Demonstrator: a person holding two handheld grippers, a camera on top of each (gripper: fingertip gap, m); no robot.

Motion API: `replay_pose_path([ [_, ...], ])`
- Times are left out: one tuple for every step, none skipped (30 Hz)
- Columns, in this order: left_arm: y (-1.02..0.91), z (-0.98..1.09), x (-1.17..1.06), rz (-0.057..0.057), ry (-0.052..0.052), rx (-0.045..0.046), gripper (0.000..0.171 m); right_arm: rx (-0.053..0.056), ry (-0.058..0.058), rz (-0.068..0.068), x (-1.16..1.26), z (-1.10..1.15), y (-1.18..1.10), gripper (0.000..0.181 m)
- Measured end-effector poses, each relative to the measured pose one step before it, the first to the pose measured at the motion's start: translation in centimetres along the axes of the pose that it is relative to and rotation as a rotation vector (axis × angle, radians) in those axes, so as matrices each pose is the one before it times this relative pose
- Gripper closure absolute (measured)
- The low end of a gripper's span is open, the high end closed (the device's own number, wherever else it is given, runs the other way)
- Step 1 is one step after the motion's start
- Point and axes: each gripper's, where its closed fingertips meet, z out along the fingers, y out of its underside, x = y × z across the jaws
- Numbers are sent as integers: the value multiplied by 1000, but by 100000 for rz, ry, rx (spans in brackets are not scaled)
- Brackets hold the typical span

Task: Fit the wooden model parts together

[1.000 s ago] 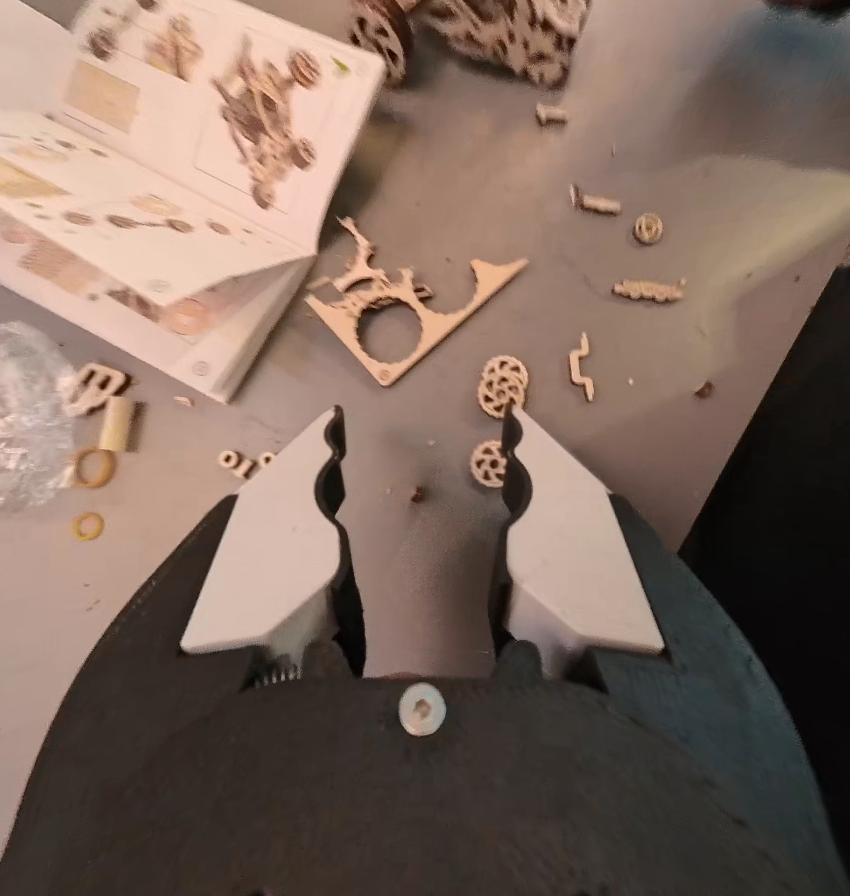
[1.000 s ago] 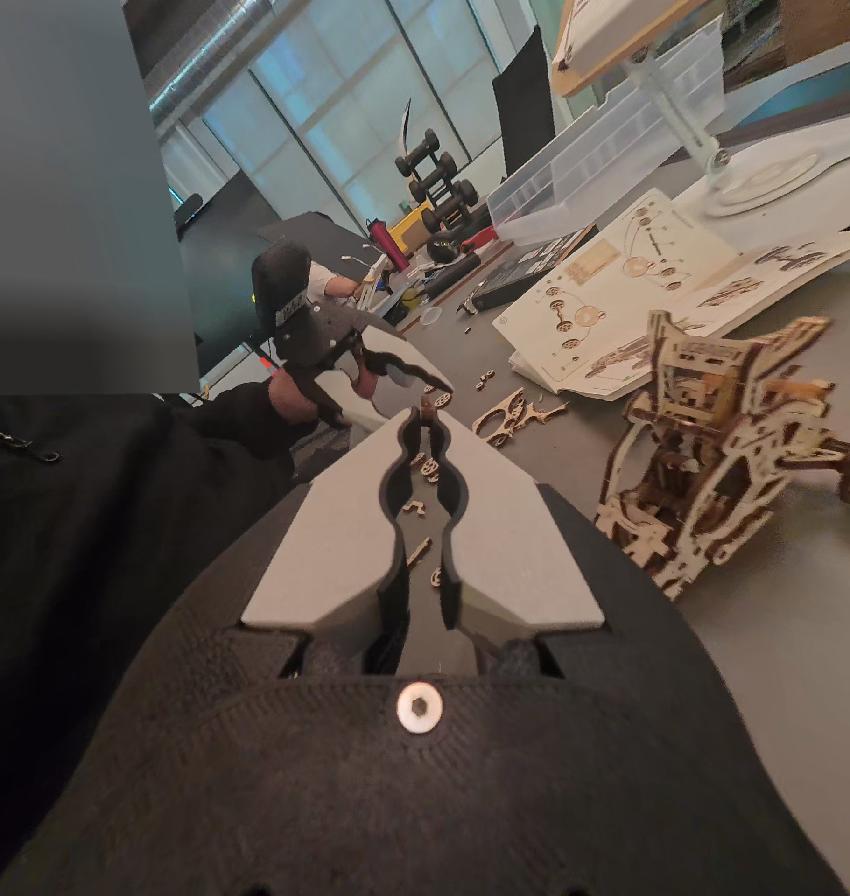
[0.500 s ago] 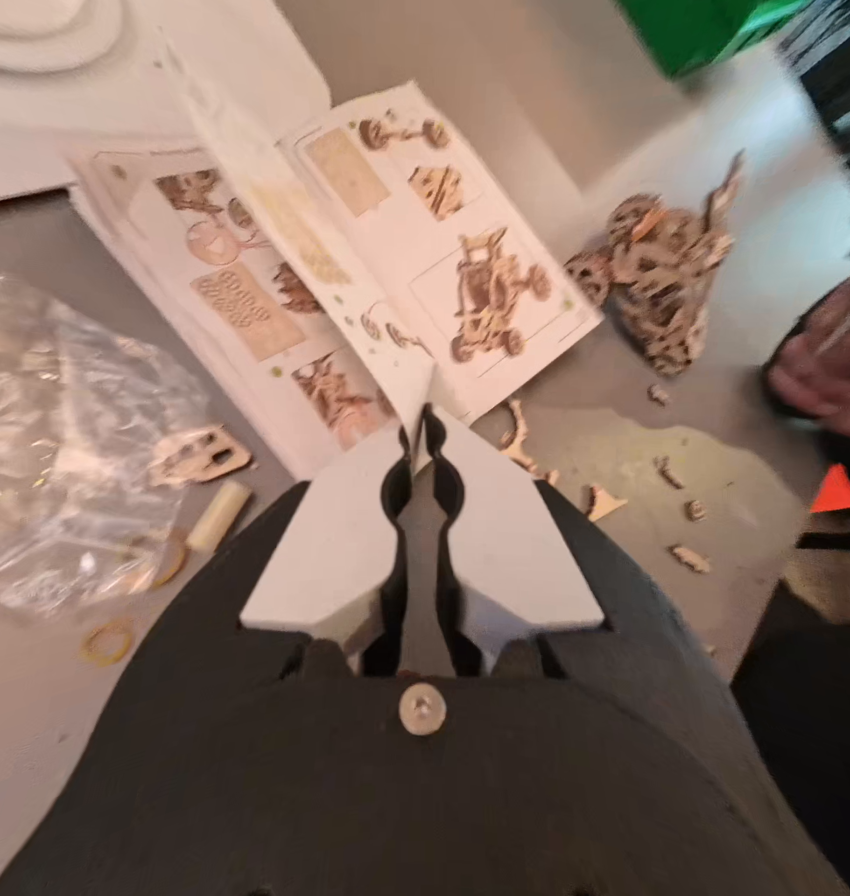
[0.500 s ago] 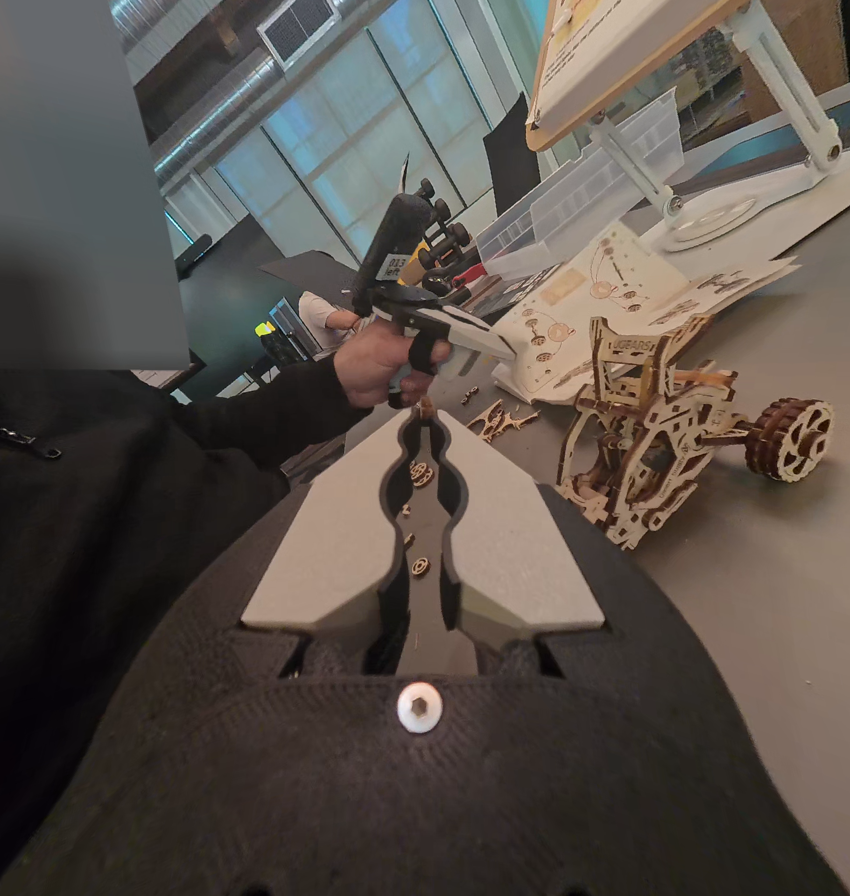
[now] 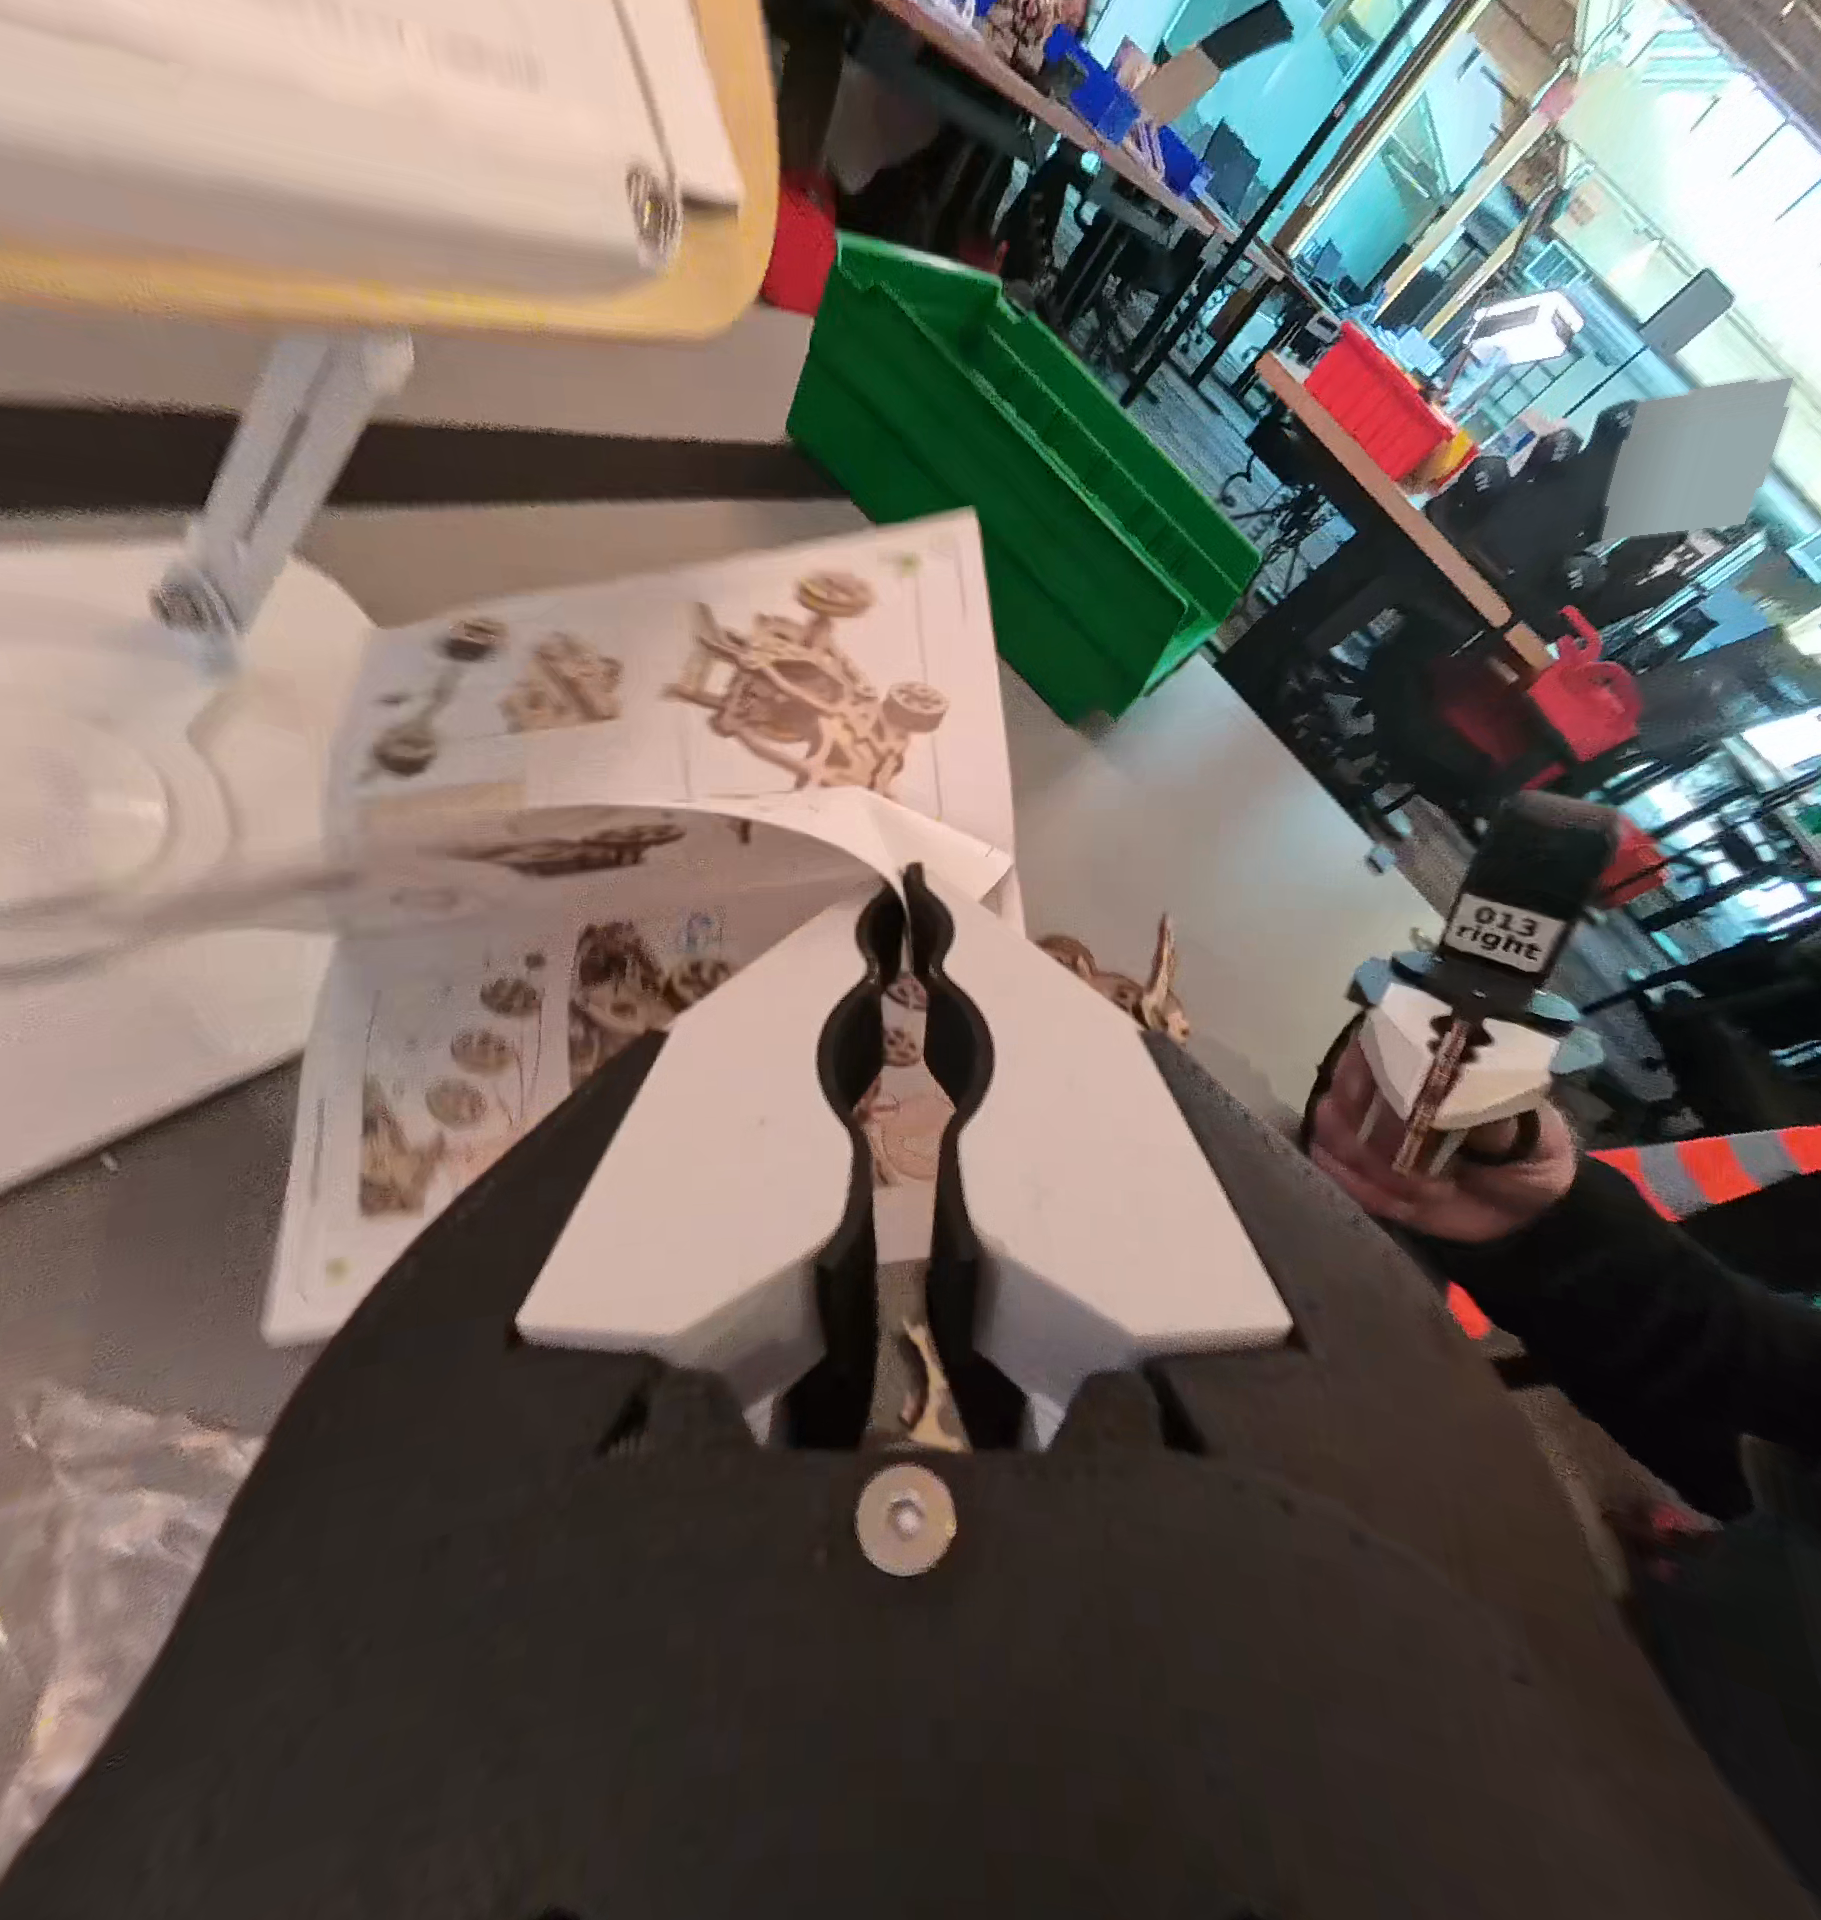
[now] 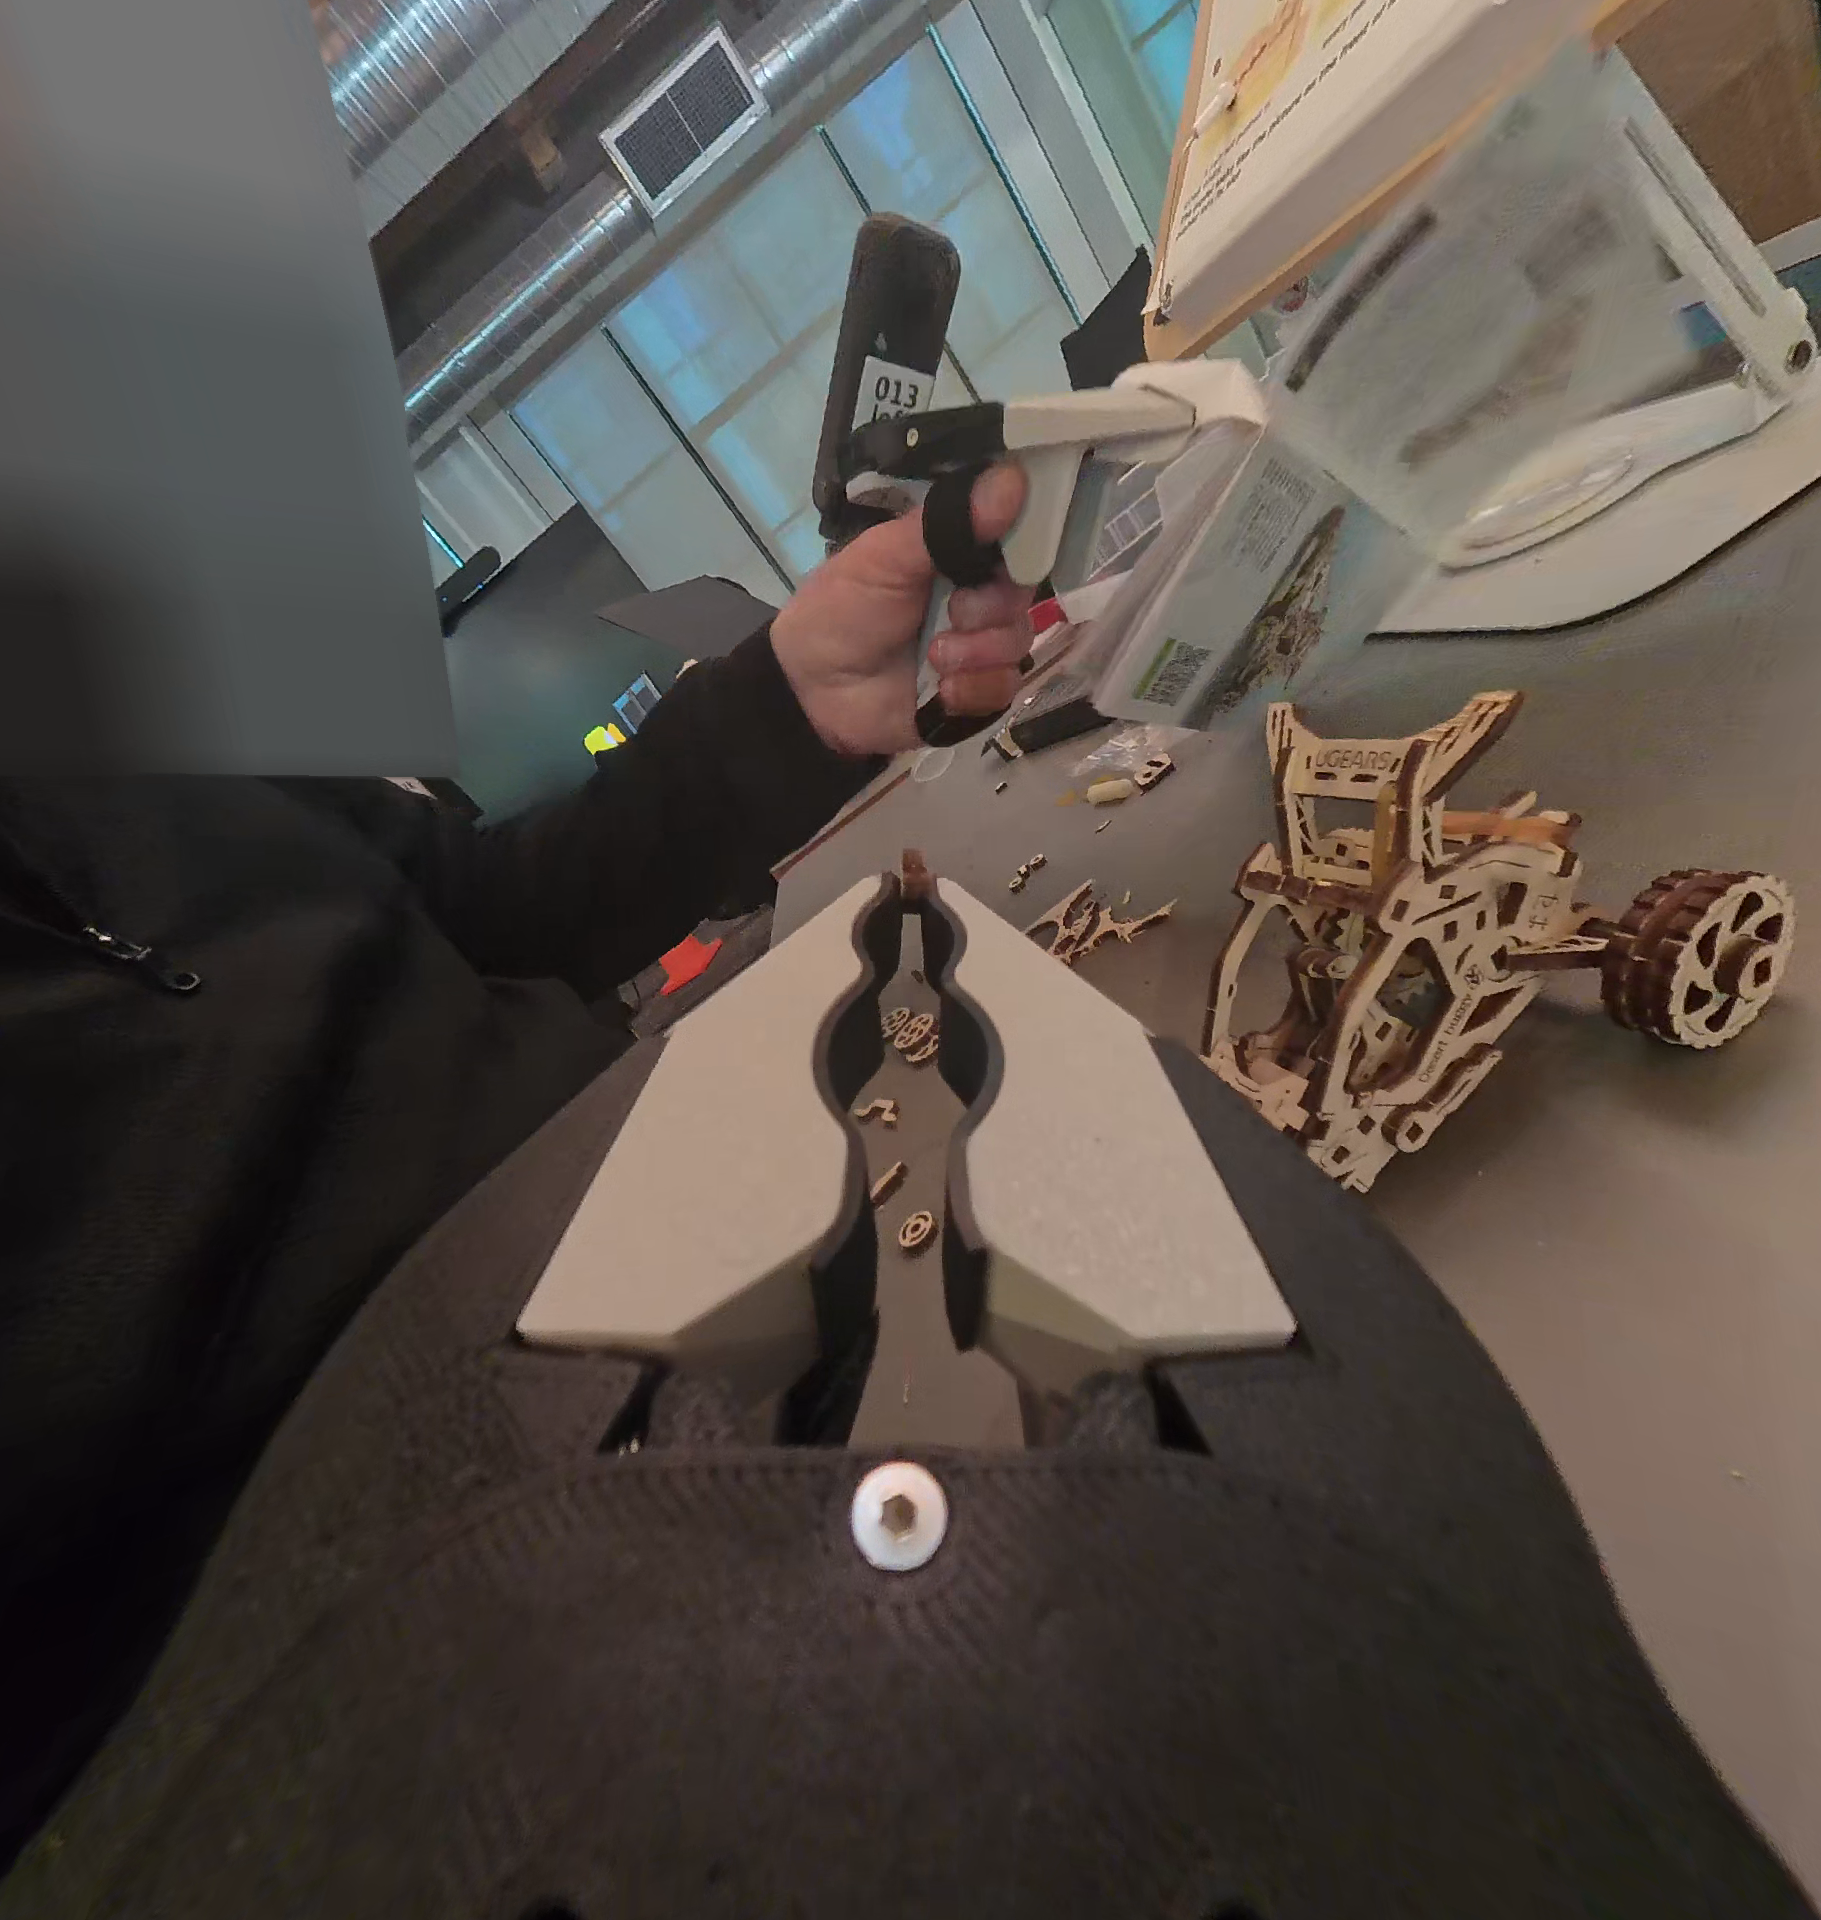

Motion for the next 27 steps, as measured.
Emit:
replay_pose_path([
  [-665, 249, 220, 3467, -452, 452, 171, 408, -177, 208, -27, -56, -90, 180],
  [-535, 382, 462, 3063, 965, 136, 171, 61, -136, -33, -30, -43, -81, 180],
  [-507, 493, 572, 2630, 1578, 750, 171, -187, -28, -302, -33, -34, -90, 180],
  [-257, 619, 198, 2682, -977, -415, 171, 13, -44, -447, -37, -52, -164, 180],
  [-57, 763, 271, 3737, -371, -1874, 171, 40, 28, -623, -32, -49, -229, 180],
  [-23, 859, 306, 4242, -97, -2082, 171, -39, 106, -874, -25, -73, -242, 180],
  [-39, 904, 254, 3129, -316, -1906, 171, 36, 167, -941, -23, -93, -284, 180],
  [0, 955, 335, 3480, 62, -2392, 171, 144, 118, -871, -34, -124, -317, 180],
  [104, 1028, 281, 5446, -617, -3598, 171, 216, 220, -880, -13, -147, -335, 180],
  [216, 1109, 290, 5182, -225, -4652, 171, 247, 387, -839, 8, -171, -318, 180],
  [360, 1207, 285, 4579, 308, -5789, 171, 276, 372, -667, 31, -177, -310, 180],
  [281, 1253, 225, 5191, 229, -5400, 171, 363, 360, -583, 33, -159, -326, 180],
  [116, 1275, 104, 5516, -121, -4578, 171, 307, 380, -644, 30, -150, -334, 180],
  [357, 1403, 310, 4593, 2025, -6389, 171, 175, 504, -706, 45, -106, -327, 180],
  [231, 1378, 572, 3379, 4136, -5525, 171, 109, 469, -730, 34, -85, -345, 180],
  [-204, 1152, 836, 2246, 5574, -2071, 171, 38, 617, -876, 50, -68, -356, 180],
  [-31, 983, 549, 408, 3712, -2436, 171, -277, 1319, -951, 157, -69, -323, 180],
  [208, 794, 193, 816, 1204, -2497, 171, -218, 1542, -1037, 208, -79, -363, 179],
  [249, 550, 107, 799, 488, -777, 171, 107, 1470, -1174, 226, -90, -490, 180],
  [329, 317, 254, -1002, 1900, 520, 171, -304, 2555, -1118, 443, -58, -521, 180],
  [455, 145, 131, -2779, 1860, 1198, 171, -608, 3079, -1533, 574, -7, -566, 180],
  [511, -9, -58, -3024, 1335, 1752, 171, -231, 2418, -2039, 501, 76, -670, 180],
  [548, -88, -108, -3720, 1443, 1651, 171, -571, 2373, -2227, 553, 205, -645, 180],
  [566, -167, -140, -3833, 1201, 1333, 171, -1653, 3163, -2786, 724, 326, -487, 180],
  [621, -200, -209, -3739, 474, 811, 171, -2343, 3244, -3476, 752, 449, -351, 180],
  [668, -138, -206, -4514, 603, 261, 171, -2372, 2549, -3107, 666, 542, -300, 180],
  [725, -104, -322, -4657, 223, -290, 171, -1937, 1539, -1982, 516, 627, -325, 180],
])
